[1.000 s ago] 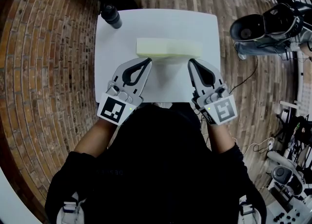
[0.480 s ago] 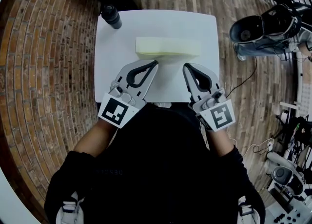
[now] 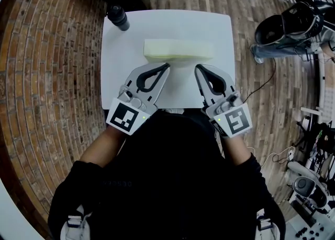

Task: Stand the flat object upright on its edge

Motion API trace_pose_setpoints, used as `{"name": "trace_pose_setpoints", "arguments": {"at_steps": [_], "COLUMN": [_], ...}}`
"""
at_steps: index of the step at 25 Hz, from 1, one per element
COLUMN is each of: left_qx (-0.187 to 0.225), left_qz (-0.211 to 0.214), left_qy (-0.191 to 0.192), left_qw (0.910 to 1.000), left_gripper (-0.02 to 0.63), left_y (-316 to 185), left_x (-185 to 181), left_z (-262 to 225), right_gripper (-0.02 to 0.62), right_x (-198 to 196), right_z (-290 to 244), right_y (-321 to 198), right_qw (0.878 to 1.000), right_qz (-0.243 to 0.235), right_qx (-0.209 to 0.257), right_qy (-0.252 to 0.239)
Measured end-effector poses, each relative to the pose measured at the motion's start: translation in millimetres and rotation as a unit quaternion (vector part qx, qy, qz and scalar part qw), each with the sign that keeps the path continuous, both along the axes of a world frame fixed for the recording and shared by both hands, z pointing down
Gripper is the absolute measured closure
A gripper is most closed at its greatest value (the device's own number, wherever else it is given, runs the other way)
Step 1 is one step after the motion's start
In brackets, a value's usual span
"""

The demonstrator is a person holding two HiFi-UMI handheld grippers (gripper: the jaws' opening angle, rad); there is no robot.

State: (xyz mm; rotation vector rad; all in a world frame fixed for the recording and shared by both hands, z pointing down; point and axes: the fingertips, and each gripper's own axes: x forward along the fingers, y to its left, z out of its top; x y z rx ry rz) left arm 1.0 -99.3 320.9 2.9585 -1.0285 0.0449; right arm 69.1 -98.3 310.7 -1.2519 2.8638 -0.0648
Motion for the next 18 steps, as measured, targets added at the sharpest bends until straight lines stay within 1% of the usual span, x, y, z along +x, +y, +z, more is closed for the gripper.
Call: {"name": "trace_pose_setpoints", "arguments": {"at_steps": [10,18], "left_qx": [-0.01,-0.008], "left_qz": [-0.003,0.002], "left_qy": [-0.003,-0.005], "left_qw": [0.9999,1.0], "left_gripper": [0.586,0.586], "left_y": [-7.6,-13.0], "left_x": [-1.7,-1.1], "left_z": [6.0,7.5], "right_gripper": [0.589,0.589], "right_x": [0.3,-0.6], "right_z": [4.8,10.0], "right_y": [-7.3,-11.7], "right_qw": [1.0,1.0], "right_qz": [-0.001,0.004], "right_qx": [-0.003,-0.005], "right_qy": [0.002,0.001]}}
